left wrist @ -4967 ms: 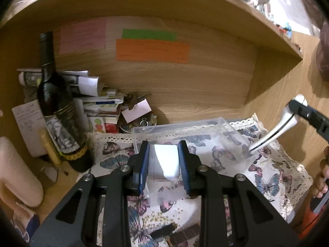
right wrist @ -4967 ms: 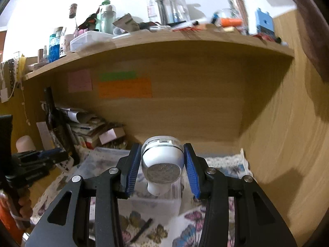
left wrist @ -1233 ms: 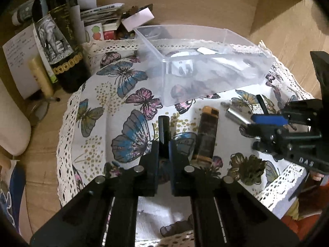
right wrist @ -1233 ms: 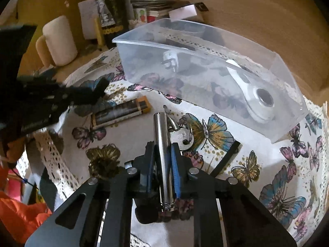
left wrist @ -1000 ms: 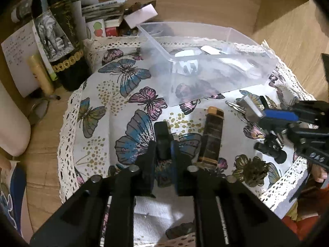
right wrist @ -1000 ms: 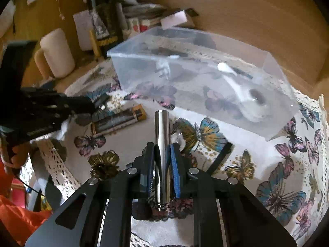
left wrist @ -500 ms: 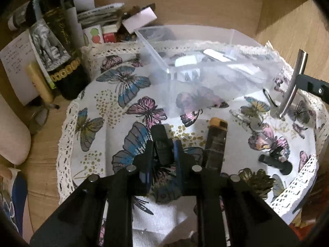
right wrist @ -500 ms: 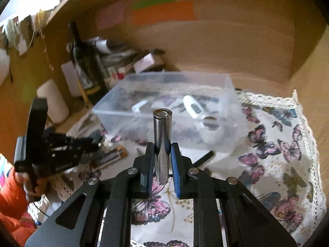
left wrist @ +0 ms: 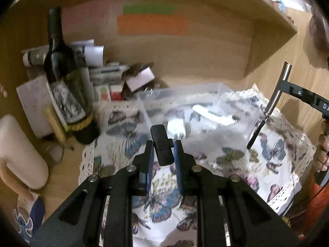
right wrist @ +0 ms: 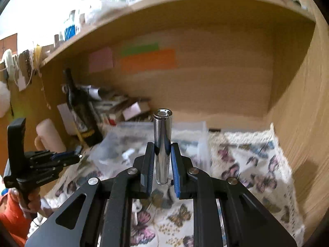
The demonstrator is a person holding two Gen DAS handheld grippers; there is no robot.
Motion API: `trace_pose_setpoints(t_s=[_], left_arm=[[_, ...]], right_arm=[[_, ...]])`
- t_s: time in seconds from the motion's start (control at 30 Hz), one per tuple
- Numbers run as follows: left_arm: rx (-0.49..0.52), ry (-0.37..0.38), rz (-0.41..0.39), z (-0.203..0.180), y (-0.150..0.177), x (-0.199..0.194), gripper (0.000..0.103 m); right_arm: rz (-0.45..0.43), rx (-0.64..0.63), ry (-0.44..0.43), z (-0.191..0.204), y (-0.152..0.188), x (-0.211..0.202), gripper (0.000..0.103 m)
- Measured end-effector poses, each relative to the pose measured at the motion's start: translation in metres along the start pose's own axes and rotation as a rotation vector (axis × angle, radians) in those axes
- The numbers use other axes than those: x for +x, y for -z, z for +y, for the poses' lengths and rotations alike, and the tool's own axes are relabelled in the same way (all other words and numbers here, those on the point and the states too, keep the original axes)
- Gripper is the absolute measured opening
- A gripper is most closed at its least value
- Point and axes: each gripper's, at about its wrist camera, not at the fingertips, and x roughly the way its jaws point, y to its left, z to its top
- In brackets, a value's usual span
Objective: Organize rigid objects
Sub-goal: 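Carry the cylinder into the clear box with the right tool while the left tool drops the pen in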
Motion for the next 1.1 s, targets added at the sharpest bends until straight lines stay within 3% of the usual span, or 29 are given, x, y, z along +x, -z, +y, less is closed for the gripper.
trace_pose_setpoints(t_s=[0.17,0.37,0.73,1.1], left_arm=[[0.009,0.005,-0.026,-0.005,-0.015,0.005,0.019],[0.006,0.020,0.009,-0.008,-0.026,0.030,0.019],[0.019,0.024,0.113,-0.010,-0.026,0.081,0.019],[0.024,0.034,0.129,-0.010,-0.024,0.095,0.019]], right_arm=[[-0.055,-0.024,0.028,-0.001,-0.020,-0.002,0.014],[-0.063,-0.044,0.046,-0.004,-0.034,0.014,0.014],[0.166,-0.143,0.030,0.006,-0.015,0.101,0.014],[0.373,-0.271,0.006,0.030,0.011,0.160,0.014]])
